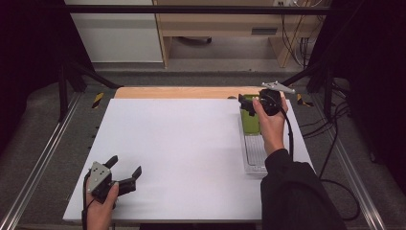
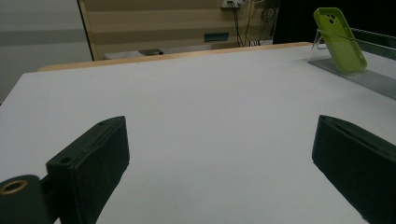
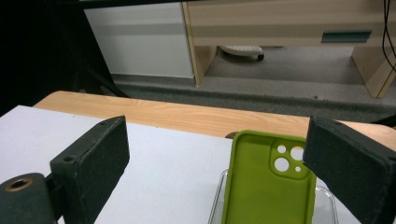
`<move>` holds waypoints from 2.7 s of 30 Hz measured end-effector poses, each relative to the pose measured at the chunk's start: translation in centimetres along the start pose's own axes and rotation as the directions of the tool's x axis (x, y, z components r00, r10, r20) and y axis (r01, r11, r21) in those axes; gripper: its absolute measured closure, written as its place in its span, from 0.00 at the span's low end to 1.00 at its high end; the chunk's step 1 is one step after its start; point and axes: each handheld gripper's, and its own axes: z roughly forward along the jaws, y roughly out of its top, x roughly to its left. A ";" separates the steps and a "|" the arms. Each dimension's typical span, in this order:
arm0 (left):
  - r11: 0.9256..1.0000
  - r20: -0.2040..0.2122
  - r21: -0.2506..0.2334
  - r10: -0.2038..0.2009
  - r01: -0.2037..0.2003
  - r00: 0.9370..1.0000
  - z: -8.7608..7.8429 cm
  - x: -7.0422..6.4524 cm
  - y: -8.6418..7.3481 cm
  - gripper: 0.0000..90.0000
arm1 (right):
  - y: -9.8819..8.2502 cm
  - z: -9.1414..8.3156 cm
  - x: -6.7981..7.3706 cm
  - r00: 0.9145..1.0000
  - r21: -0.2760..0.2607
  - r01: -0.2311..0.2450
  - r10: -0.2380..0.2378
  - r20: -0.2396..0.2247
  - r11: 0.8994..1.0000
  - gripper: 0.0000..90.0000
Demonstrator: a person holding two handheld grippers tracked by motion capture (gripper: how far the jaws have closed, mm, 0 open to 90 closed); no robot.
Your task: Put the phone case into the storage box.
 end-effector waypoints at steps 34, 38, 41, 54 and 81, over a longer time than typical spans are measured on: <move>1.000 -0.003 -0.013 -0.012 0.012 1.000 -0.2 0.3 0.0 0.04 | -0.1 -3.2 1.3 0.998 -0.081 0.030 -0.034 -0.047 0.996 0.08; 1.000 -0.003 -0.013 -0.012 0.012 1.000 -0.3 0.3 0.0 0.04 | 0.1 -3.6 1.2 0.998 -0.094 0.028 -0.033 -0.053 0.995 0.07; 1.000 -0.003 -0.015 -0.016 0.016 1.000 -0.3 0.3 0.0 0.04 | 0.2 -4.0 1.1 0.998 -0.097 0.030 -0.035 -0.054 0.995 0.06; 1.000 0.001 -0.016 -0.013 0.014 1.000 -0.3 0.2 0.1 0.04 | 0.7 -6.3 1.4 0.994 -0.124 0.088 -0.095 -0.051 0.988 0.03; 0.999 -0.011 -0.043 0.000 0.000 1.000 -1.2 0.8 0.4 0.04 | -0.2 -9.5 0.4 0.994 -0.149 0.076 -0.087 -0.070 0.986 0.03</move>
